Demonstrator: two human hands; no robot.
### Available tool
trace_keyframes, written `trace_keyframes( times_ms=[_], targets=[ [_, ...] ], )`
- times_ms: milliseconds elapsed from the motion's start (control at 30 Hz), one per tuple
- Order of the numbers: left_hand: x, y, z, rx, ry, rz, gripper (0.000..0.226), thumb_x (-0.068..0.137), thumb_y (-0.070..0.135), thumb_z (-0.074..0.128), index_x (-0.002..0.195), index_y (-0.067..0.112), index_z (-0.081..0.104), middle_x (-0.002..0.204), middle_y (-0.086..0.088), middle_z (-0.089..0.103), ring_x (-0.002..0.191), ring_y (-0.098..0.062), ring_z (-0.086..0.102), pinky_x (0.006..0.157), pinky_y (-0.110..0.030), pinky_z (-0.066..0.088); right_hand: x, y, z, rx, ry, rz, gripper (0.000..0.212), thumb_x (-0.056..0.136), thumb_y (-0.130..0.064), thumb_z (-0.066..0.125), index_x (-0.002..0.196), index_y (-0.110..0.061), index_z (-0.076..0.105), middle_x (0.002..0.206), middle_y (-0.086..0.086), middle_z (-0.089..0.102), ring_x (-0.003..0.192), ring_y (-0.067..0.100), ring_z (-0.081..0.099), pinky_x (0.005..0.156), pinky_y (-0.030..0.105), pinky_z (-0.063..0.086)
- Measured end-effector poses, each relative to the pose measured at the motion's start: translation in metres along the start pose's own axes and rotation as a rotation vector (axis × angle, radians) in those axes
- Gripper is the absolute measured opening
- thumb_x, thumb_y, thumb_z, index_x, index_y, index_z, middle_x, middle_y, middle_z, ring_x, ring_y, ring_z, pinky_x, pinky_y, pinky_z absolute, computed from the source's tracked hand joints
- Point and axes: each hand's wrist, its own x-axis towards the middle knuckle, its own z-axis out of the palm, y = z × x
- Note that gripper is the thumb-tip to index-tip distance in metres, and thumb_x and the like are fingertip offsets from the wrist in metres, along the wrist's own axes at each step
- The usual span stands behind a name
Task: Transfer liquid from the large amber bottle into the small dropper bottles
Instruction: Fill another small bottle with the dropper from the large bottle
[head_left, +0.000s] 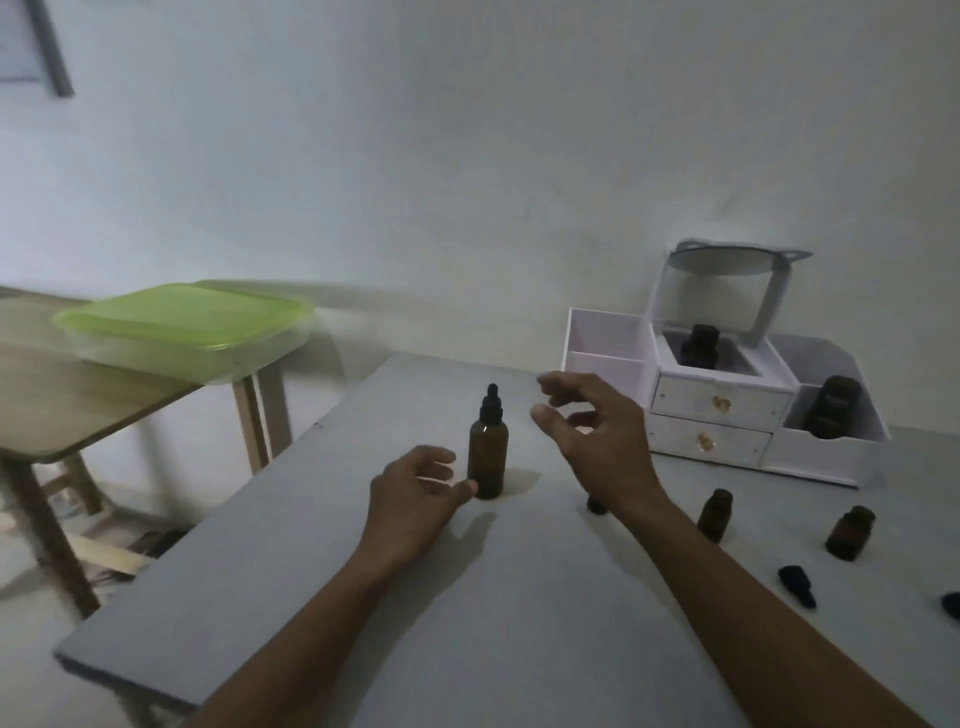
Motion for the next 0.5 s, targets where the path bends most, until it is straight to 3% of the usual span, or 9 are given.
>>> trace_keyframes(
  times_ms=[100,233,300,400,500],
  targets=[
    [0.01,0.002,0.002,-0.079,0.058,0.015,0.069,0.069,0.04,0.085,0.13,0.028,0.056,0.126,0.002,0.063,0.097,-0.011,0.063,0.08,-0.024,0.051,0.017,-0.002,0.023,-0.045,-0.082,0.092,0.034,0.088,-0.03,0.074,0.121,-0.027,0.067,0.105,-0.02,0.064,0.095,-0.006,0.062,0.068,0.005,0.045],
    [0.02,0.011,0.015,-0.119,-0.009,0.121,0.092,0.064,0.044,0.087,0.143,0.029,0.045,0.142,0.005,0.051,0.118,-0.015,0.056,0.09,-0.029,0.051,0.03,0.0,0.039,-0.079,-0.16,0.149,0.029,0.089,-0.033,0.073,0.116,-0.024,0.072,0.099,-0.016,0.069,0.085,-0.01,0.063,0.064,-0.002,0.041],
    [0.024,0.013,0.021,-0.09,-0.045,0.169,0.085,0.067,0.045,0.085,0.141,0.026,0.048,0.139,0.005,0.055,0.121,-0.016,0.057,0.096,-0.03,0.051,0.032,0.001,0.043,-0.068,-0.182,0.156,0.024,0.09,-0.031,0.073,0.112,-0.022,0.075,0.095,-0.016,0.07,0.084,-0.011,0.063,0.065,-0.003,0.041],
    [0.026,0.011,0.025,-0.093,-0.063,0.192,0.064,0.074,0.042,0.082,0.131,0.028,0.057,0.124,0.007,0.066,0.109,-0.011,0.064,0.096,-0.028,0.053,0.033,0.003,0.046,-0.081,-0.186,0.152,0.021,0.089,-0.03,0.073,0.107,-0.021,0.077,0.091,-0.014,0.072,0.086,-0.009,0.066,0.068,0.0,0.043],
    [0.026,0.009,0.026,-0.114,-0.054,0.174,0.058,0.078,0.037,0.079,0.131,0.025,0.058,0.12,0.006,0.068,0.103,-0.011,0.067,0.097,-0.032,0.053,0.035,0.004,0.047,-0.075,-0.178,0.156,0.017,0.088,-0.03,0.075,0.102,-0.02,0.078,0.089,-0.014,0.073,0.085,-0.008,0.066,0.068,-0.003,0.044]
  ],
)
